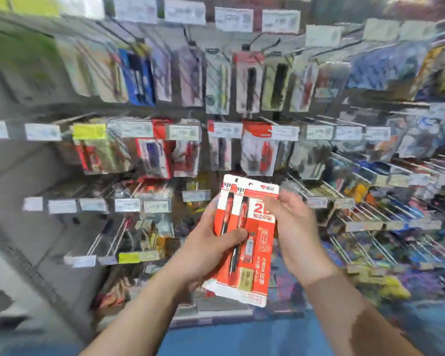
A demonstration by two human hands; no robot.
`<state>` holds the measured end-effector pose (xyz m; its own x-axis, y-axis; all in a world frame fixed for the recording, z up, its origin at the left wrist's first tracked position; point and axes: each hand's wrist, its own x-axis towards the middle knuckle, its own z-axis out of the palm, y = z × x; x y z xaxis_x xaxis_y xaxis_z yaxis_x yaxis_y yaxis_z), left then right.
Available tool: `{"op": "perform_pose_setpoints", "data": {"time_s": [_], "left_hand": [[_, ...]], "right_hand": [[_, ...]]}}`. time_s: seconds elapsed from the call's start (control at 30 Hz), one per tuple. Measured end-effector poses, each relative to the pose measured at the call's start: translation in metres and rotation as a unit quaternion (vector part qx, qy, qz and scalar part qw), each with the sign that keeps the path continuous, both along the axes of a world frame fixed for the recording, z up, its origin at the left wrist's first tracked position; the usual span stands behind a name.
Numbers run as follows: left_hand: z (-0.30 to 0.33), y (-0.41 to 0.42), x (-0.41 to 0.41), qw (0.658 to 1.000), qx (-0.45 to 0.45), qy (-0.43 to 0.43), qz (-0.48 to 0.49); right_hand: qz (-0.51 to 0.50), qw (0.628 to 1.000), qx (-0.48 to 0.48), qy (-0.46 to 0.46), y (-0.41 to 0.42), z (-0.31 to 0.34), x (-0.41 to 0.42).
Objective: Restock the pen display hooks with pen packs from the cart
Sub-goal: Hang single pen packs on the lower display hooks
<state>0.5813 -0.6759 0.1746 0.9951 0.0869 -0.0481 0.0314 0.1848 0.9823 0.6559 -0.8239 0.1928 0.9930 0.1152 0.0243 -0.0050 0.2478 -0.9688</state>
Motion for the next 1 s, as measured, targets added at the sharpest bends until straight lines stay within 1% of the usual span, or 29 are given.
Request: {"op": "perform_pose_setpoints", "data": {"time_s": [0.07, 0.17, 0.27, 0.4, 0.6, 0.7, 0.87, 1.0], "left_hand": [[0.004, 0.026, -0.009, 1.000, 0.000, -0.011, 0.017], [0.006, 0.063, -0.020, 1.000, 0.003, -0.006, 0.027], [0.005, 0.096, -0.023, 0.998, 0.025, -0.001, 0.058], [-0.001, 0.136, -0.019, 0.994, 0.054, 0.003, 0.099], [-0.006, 0.186, 0.002, 0.990, 0.042, 0.001, 0.135], [-0.006, 0.212, 0.016, 0.989, 0.047, 0.005, 0.140], [-0.017, 0.257, 0.028, 0.984, 0.036, 0.005, 0.172], [-0.031, 0.293, 0.023, 0.979, 0.016, 0.000, 0.203]], "right_hand": [[0.039, 0.999, -0.006, -0.001, 0.029, 0.005, 0.000], [0.094, 0.996, -0.004, 0.012, 0.070, 0.012, 0.003], [0.135, 0.990, -0.010, 0.030, 0.107, 0.017, 0.006], [0.162, 0.986, -0.009, 0.047, 0.155, 0.012, 0.015], [0.188, 0.978, 0.011, 0.089, 0.217, 0.004, 0.046], [0.219, 0.970, 0.020, 0.105, 0.243, 0.003, 0.065], [0.263, 0.959, 0.010, 0.104, 0.292, -0.001, 0.084], [0.281, 0.953, 0.007, 0.114, 0.336, -0.009, 0.084]]}}
